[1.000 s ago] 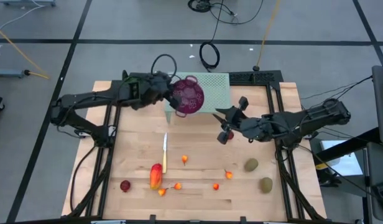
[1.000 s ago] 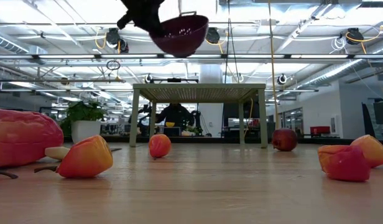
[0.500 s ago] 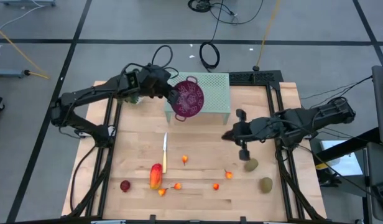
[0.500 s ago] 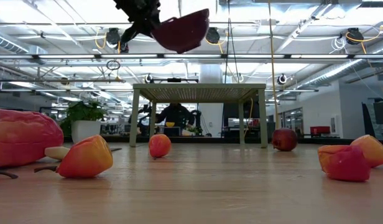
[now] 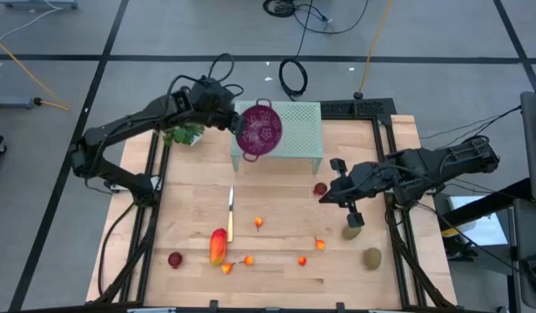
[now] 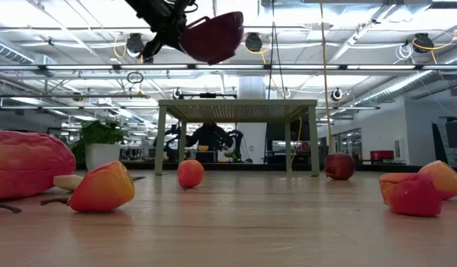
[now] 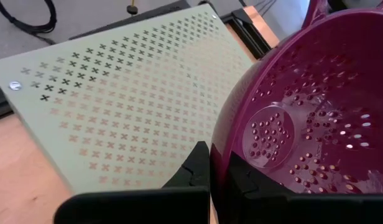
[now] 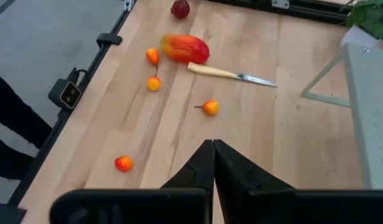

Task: Pick & Place Fruit
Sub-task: Put the strainer bowl on the shelf

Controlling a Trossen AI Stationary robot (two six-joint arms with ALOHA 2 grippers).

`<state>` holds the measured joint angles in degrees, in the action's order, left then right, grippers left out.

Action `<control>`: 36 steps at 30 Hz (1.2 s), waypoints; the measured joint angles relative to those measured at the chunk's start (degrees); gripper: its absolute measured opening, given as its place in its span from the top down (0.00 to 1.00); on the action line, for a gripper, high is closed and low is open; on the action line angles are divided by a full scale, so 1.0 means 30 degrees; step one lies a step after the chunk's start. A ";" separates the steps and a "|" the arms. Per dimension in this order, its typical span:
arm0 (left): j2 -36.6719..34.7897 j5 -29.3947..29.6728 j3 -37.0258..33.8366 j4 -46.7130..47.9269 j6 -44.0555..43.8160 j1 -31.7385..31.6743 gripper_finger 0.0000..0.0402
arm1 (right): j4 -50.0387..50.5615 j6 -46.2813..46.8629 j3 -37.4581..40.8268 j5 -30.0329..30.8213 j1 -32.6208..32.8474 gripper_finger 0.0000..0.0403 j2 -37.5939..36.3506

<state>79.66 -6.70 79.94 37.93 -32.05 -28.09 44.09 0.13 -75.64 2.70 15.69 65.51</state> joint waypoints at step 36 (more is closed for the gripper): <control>0.9720 -0.1367 1.3789 1.2284 0.6633 -0.2511 1.00 | -0.8027 0.0279 1.0438 -0.2936 0.0021 1.00 -1.0062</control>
<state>108.82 -10.80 121.31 74.79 -12.15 -35.62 20.01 0.96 -44.32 -6.11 15.75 35.32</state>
